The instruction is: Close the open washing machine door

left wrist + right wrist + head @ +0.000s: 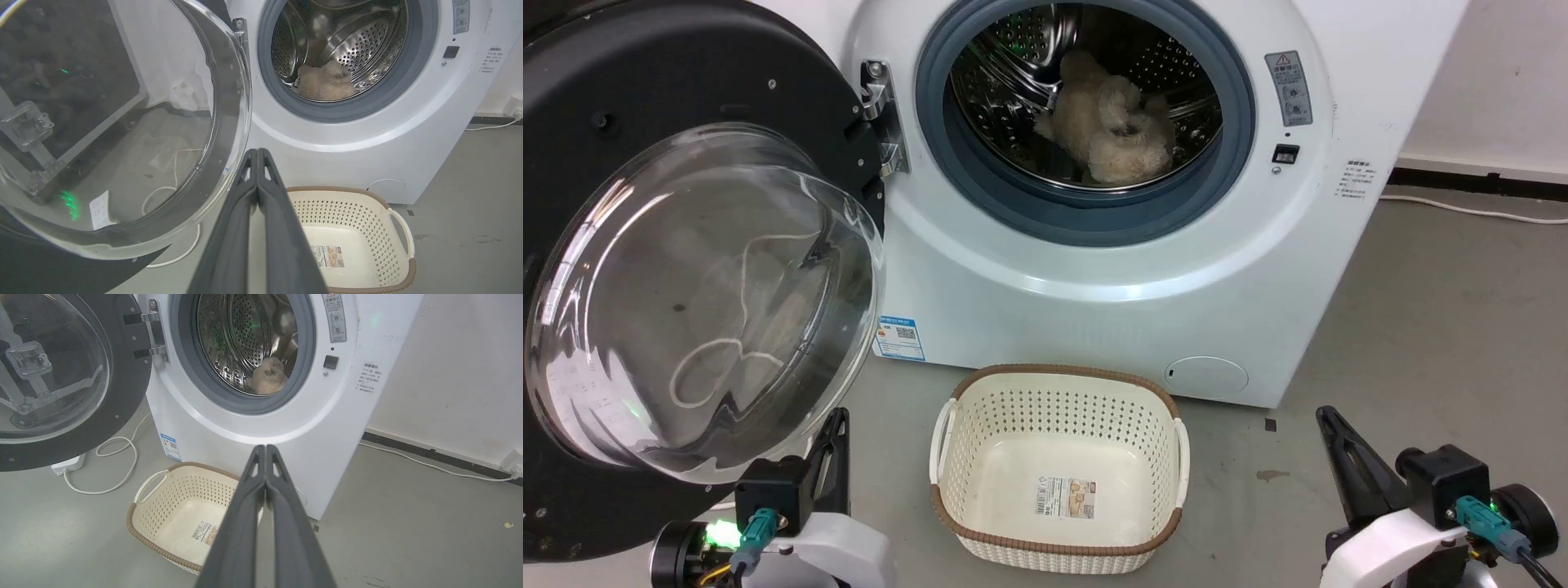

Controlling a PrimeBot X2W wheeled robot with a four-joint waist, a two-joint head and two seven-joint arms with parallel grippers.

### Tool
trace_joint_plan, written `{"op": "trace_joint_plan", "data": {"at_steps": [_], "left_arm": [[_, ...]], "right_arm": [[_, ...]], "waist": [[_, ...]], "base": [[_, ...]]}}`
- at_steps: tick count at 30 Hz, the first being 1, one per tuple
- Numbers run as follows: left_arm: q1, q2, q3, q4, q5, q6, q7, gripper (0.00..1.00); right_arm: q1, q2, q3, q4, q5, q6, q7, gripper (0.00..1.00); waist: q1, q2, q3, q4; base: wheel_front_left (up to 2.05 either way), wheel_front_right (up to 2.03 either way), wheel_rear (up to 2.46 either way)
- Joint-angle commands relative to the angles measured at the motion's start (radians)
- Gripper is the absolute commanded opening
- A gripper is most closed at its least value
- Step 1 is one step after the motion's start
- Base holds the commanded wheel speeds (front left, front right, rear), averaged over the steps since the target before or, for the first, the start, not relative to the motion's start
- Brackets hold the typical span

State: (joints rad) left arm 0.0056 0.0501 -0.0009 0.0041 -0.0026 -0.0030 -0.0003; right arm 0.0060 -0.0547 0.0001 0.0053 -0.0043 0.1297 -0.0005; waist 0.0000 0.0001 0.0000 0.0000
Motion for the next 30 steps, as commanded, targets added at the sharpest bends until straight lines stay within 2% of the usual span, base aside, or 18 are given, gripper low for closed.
{"op": "trace_joint_plan", "data": {"at_steps": [1,12,13,30], "left_arm": [[-0.006,0.000,0.001,-0.004,0.003,0.003,0.000,0.00],[-0.006,0.000,0.001,-0.004,0.003,0.003,0.000,0.00],[0.000,0.000,0.000,0.000,0.000,0.000,0.000,1.00],[0.000,0.004,-0.019,0.001,0.003,0.002,-0.027,1.00]], "right_arm": [[-0.006,0.005,0.000,-0.005,0.004,0.001,0.000,0.00],[-0.006,0.005,0.000,-0.005,0.004,0.001,0.000,0.00],[0.000,0.000,0.000,0.000,0.000,0.000,0.000,1.00],[0.011,-0.006,-0.009,0.003,0.025,0.000,-0.027,1.00]], "waist": [[0.0000,-0.0001,0.000,0.000],[0.0000,-0.0001,0.000,0.000],[0.0000,-0.0001,0.000,0.000],[0.0000,-0.0001,-0.002,0.011]], "base": [[0.00,0.00,0.00],[0.00,0.00,0.00],[0.00,0.00,0.00],[0.00,0.00,0.00]]}}
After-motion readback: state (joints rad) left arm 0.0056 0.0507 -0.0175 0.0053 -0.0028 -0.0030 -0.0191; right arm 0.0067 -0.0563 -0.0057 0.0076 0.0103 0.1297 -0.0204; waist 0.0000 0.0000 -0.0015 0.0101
